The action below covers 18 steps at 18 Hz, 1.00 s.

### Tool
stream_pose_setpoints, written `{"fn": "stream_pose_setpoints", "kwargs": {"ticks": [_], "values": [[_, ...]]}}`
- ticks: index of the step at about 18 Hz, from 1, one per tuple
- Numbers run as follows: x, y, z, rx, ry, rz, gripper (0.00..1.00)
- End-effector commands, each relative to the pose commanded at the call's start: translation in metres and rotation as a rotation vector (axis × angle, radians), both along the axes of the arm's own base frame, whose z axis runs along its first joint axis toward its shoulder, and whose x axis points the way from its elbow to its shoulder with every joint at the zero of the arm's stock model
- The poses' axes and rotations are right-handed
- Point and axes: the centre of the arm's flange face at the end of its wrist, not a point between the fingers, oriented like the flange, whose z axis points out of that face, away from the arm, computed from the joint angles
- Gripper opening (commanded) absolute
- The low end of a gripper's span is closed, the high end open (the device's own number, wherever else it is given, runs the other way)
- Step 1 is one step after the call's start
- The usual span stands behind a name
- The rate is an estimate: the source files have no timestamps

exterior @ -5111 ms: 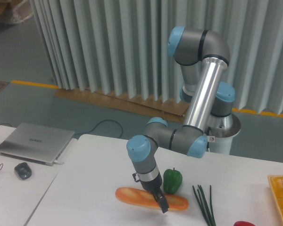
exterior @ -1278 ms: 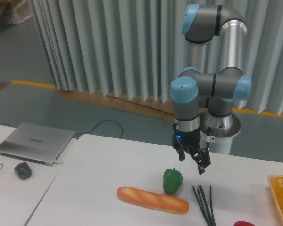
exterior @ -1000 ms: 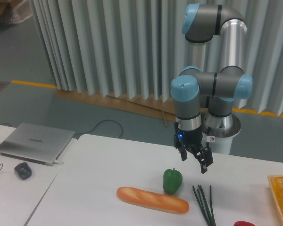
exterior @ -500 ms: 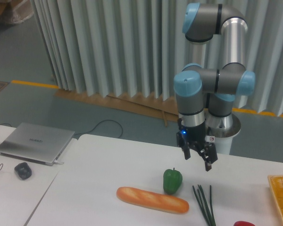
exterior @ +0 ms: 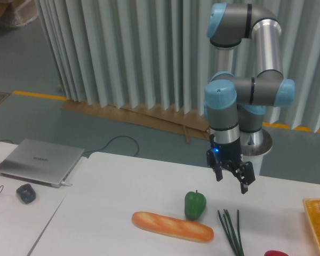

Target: Place the bread in the basket

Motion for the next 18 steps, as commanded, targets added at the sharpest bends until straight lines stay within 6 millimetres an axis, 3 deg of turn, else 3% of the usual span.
{"fn": "stream_pose_setpoints", "kwargs": {"ticks": [5, 15, 18], "values": [[0.009, 0.031, -0.037, -0.056, 0.019, -0.027, 1.00], [0.065, 0.092, -0.072, -0.043, 0.058, -0.037, 1.00], [0.073, 0.106, -0.101, -0.064, 0.047, -0.044, 1.00]]}}
